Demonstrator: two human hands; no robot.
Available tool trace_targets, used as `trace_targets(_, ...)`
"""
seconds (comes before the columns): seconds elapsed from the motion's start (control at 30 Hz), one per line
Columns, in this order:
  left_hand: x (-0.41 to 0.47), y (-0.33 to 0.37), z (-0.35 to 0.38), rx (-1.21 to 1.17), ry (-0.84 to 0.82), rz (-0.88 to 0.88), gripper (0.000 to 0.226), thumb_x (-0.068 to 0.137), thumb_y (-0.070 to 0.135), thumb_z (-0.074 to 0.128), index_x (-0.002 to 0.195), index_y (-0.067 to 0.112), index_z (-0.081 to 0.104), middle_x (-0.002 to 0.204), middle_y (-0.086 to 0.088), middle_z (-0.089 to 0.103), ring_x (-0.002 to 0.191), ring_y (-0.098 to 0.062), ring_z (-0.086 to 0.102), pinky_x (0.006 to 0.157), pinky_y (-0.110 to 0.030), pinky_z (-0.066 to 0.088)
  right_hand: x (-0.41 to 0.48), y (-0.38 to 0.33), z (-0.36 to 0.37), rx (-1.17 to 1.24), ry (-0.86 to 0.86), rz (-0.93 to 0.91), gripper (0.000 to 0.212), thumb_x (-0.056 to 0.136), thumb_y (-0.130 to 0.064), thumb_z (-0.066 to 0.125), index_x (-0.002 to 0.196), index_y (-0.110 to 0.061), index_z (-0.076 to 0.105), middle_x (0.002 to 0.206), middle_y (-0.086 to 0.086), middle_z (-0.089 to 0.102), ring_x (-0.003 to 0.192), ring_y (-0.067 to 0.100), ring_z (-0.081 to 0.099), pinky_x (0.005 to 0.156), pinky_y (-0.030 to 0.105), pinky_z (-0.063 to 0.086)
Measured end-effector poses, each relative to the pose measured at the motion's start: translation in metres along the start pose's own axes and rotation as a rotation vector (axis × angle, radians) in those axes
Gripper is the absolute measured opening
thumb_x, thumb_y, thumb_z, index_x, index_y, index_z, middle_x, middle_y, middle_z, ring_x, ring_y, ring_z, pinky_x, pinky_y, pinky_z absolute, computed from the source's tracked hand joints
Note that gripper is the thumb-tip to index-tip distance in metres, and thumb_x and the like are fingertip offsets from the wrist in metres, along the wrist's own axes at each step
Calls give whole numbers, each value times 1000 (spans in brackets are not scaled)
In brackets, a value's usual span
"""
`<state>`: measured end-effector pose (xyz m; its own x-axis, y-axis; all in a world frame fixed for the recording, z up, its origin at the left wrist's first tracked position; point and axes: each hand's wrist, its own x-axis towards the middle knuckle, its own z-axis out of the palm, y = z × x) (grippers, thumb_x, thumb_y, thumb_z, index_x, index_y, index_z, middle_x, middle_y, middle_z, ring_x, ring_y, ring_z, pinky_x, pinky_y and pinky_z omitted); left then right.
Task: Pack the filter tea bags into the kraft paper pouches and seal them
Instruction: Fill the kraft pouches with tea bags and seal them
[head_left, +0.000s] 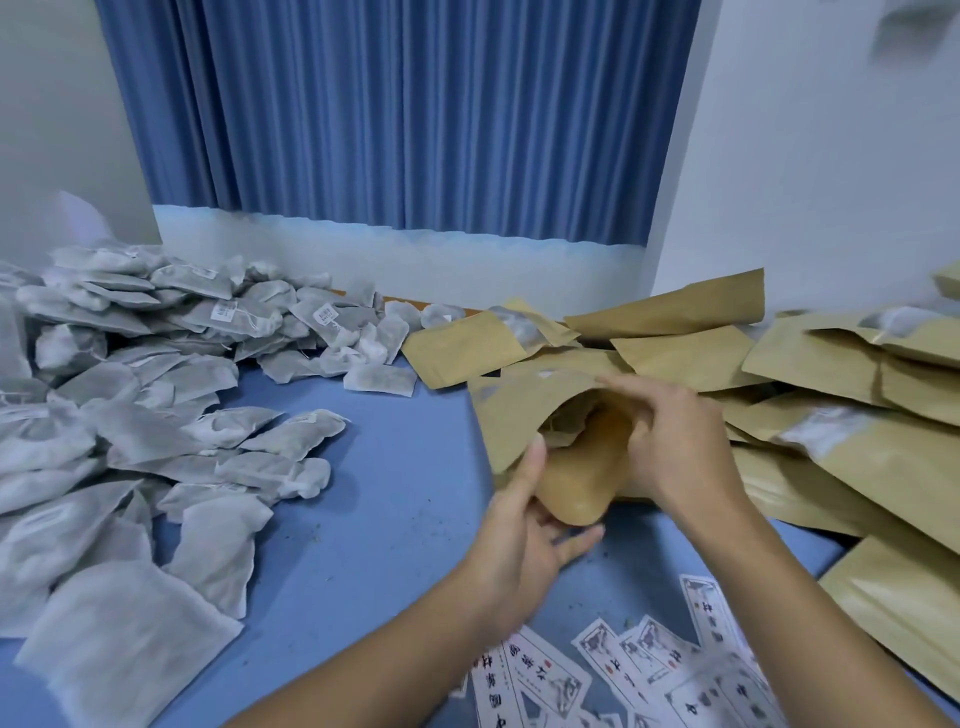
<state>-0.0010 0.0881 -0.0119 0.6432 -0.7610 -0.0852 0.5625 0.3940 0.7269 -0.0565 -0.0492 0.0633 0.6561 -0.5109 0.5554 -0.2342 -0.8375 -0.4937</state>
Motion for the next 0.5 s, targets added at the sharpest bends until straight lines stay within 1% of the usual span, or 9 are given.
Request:
trace_targets(0.03,0,1,3,-34,-62,-15,63,72,62,80,121,24,70,126,-7,70,116,-26,67,95,-48,54,-12,2,-1,-3,-90,-47,67,81,12,43,119,-35,73,119,-6,72,115,17,63,94,16,44)
trace_targets(0.07,0,0,5,-39,-57,-14,66,72,64,80,124,24,69,127,-8,69,117,-27,66,99,-51,52,-24,5,-1,-10,-206,-101,66,81,13,44,121,-31,73,126,-9,69,125,12,57,102,10,36)
trace_targets(0.1,1,-3,5,-32,16,-2,72,72,62,81,128,20,66,125,-10,70,116,-27,67,100,-52,52,-34,9,-2,-16,-314,-151,64,81,13,46,124,-29,71,132,-12,64,133,6,49,108,8,27)
trace_targets(0.17,1,-7,6,-65,125,28,78,74,60,80,135,17,59,122,-11,71,112,-29,69,98,-50,54,-50,21,-6,-31,-429,-196,62,82,10,50,127,-28,69,138,-18,58,139,0,40,118,19,19)
trace_targets(0.23,1,-10,6,-116,113,14,77,73,65,77,136,24,58,123,-10,71,112,-30,69,93,-49,56,-61,32,-9,-56,-462,-193,55,83,4,54,123,-30,71,135,-23,57,136,-4,41,121,27,19)
trace_targets(0.27,0,-8,7,-119,108,13,78,72,69,76,134,26,58,122,-10,71,111,-30,69,90,-48,58,-65,36,-9,-32,-449,-179,48,86,0,56,120,-30,72,132,-25,59,133,-6,44,120,24,22)
trace_targets(0.37,4,-3,6,-33,203,22,64,81,68,67,126,21,62,111,-12,75,100,-30,74,75,-41,62,-74,40,-5,136,-348,-103,27,94,-20,65,114,-36,75,124,-31,63,121,-16,49,102,1,31)
trace_targets(0.43,7,-3,2,-2,264,-14,45,96,51,58,121,13,63,102,-14,77,92,-31,76,66,-36,61,-77,43,-1,228,-283,-36,20,94,-28,67,107,-38,77,118,-33,65,115,-19,52,92,-3,33)
trace_targets(0.5,10,-5,-4,56,306,-18,33,103,34,48,119,8,60,98,-15,77,88,-30,76,60,-31,59,-81,42,4,324,-153,69,15,92,-30,69,100,-37,79,113,-33,67,110,-16,56,84,-2,36)
